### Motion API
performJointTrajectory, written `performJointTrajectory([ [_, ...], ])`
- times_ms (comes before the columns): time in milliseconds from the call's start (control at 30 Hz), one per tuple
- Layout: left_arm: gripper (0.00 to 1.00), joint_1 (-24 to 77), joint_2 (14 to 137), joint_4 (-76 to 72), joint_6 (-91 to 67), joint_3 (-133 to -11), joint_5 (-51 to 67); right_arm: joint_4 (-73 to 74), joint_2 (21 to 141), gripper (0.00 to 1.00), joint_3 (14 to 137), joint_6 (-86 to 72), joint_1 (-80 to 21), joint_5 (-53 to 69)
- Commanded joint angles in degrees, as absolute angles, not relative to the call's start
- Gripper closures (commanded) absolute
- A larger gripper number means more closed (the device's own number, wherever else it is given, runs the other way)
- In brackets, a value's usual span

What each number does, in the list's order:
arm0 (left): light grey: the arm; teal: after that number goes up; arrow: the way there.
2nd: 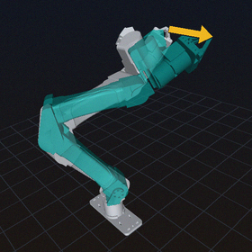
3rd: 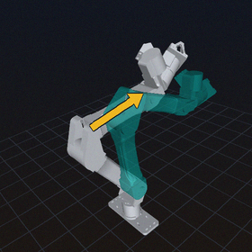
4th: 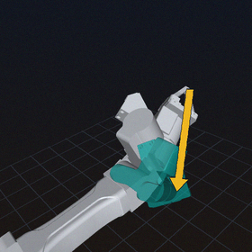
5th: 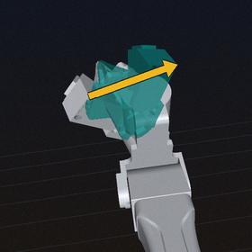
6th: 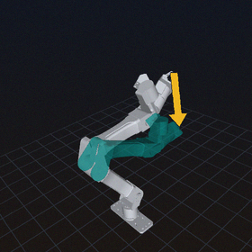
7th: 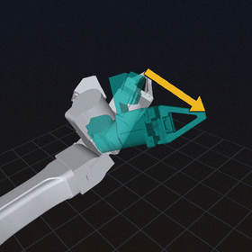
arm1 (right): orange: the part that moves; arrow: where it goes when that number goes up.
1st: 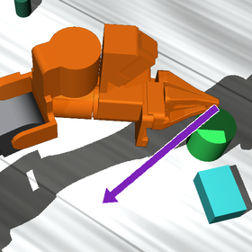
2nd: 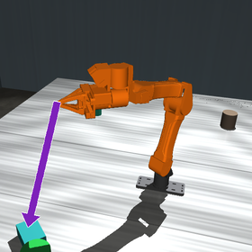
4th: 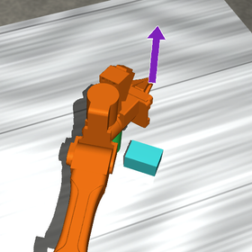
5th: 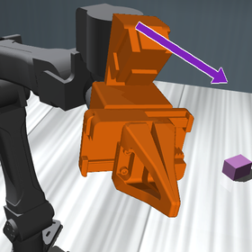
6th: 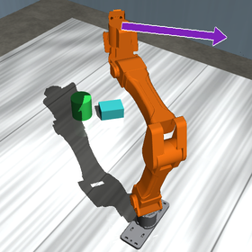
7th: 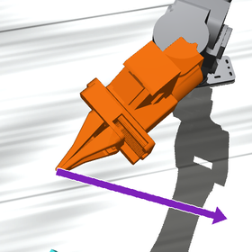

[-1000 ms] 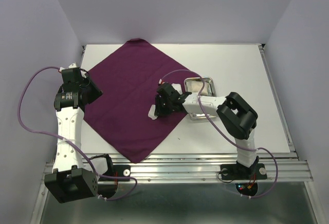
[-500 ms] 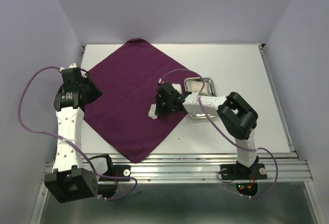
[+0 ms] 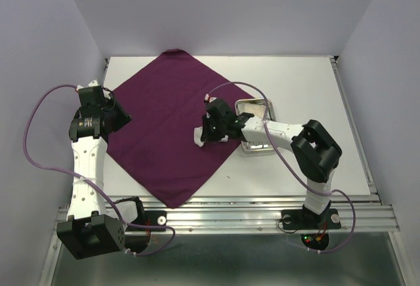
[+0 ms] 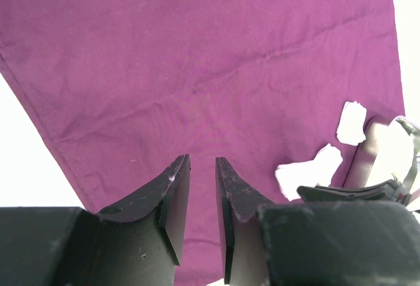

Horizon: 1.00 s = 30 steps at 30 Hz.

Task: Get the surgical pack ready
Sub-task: Adjust the medical item in the surgical kit.

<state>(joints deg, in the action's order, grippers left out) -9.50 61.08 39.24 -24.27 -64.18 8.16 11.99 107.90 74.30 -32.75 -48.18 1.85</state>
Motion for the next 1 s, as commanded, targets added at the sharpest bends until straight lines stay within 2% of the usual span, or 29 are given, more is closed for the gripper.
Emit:
performJointTrajectory([
  [0, 0.67, -9.84, 60.29, 38.06, -23.38, -63.72, 8.61, 14.93, 104.51, 0.89, 74.79, -28.48, -45.19, 3.69],
  [567, 0.67, -9.76, 60.21, 38.06, -23.12, -63.72, 8.79, 17.49, 102.04, 0.88, 70.75, -27.42, -37.01, 4.04],
  [967, 0.67, -9.76, 60.38, 37.79, -23.29, -63.46, 8.79, 18.54, 102.83, 0.88, 70.58, -27.07, -37.0, 4.22],
])
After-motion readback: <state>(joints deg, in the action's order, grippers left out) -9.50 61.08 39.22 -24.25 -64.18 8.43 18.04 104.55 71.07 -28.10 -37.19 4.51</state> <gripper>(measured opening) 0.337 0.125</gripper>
